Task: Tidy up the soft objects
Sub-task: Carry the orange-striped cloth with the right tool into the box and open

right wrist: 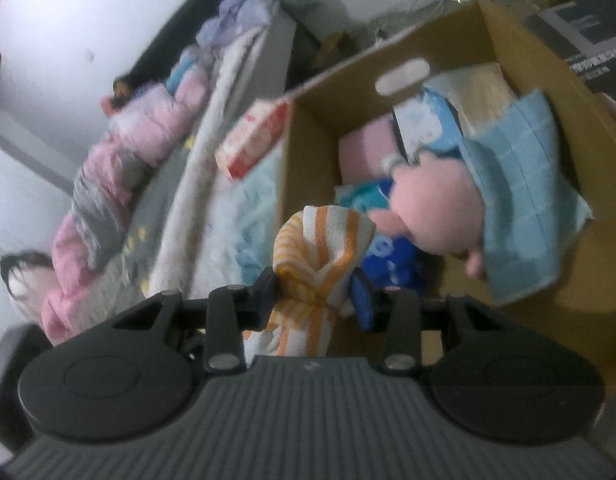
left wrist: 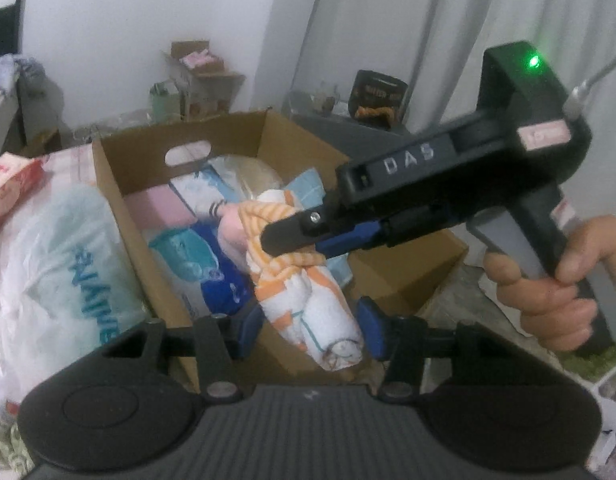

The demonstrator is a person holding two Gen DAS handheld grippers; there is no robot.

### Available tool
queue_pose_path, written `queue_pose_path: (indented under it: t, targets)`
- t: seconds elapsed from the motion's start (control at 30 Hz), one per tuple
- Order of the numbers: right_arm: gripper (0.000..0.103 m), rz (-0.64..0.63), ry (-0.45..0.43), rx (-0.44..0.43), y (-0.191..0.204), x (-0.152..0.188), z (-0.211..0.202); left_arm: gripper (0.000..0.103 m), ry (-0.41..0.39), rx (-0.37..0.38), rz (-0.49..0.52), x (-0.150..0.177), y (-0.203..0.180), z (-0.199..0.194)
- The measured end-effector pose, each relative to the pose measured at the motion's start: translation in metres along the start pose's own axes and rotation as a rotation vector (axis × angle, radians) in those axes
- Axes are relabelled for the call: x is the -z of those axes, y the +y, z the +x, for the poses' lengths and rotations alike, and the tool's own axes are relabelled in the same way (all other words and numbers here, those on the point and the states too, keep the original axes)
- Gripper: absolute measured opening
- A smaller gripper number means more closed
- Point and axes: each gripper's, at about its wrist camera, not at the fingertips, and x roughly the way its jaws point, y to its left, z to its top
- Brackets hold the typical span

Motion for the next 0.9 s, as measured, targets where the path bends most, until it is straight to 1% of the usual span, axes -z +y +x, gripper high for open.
queue_pose_path:
  t: [0.03,0.1,0.17,0.33,0.37,0.5,0.53,0.57,0.63,0.8,0.9]
  targets:
    - [0.038,-0.009,0.014,0.004,-0.003,0.001,0.002,0.054,-0.001,-0.006,0.002,0.000,0.002,-0.001]
    - [0.038,-0.056,0.046,0.042,-0.003,0.003,0.010,0.056,-0.004,-0.033,0.018,0.002,0.001,-0.006]
    - [0.038,-0.081,0.078,0.062,-0.006,0.003,0.019,0.056,-0.008,-0.055,0.017,0.001,0.008,-0.011]
    - [0.038,-0.098,0.178,0.045,-0.011,0.000,0.052,0.057,-0.026,-0.095,-0.001,0.004,0.017,-0.034]
    - [0.040,-0.106,0.197,0.046,-0.010,0.000,0.057,0.057,-0.030,-0.106,-0.009,0.005,0.021,-0.036]
    - [0.041,-0.156,0.285,0.055,-0.004,0.003,0.078,0.058,-0.044,-0.138,-0.051,0.013,0.037,-0.053]
    - [0.043,-0.167,0.290,0.062,-0.002,0.004,0.080,0.059,-0.047,-0.151,-0.058,0.015,0.040,-0.056]
    - [0.048,-0.171,0.297,0.072,-0.001,0.004,0.081,0.059,-0.049,-0.165,-0.066,0.018,0.045,-0.059]
    - [0.051,-0.166,0.287,0.087,-0.001,0.002,0.079,0.059,-0.050,-0.191,-0.086,0.027,0.052,-0.068]
    - [0.053,-0.113,0.224,0.104,-0.014,-0.004,0.069,0.059,-0.049,-0.232,-0.155,0.046,0.075,-0.080]
    - [0.052,-0.085,0.196,0.082,-0.018,-0.003,0.066,0.059,-0.049,-0.249,-0.186,0.056,0.085,-0.087]
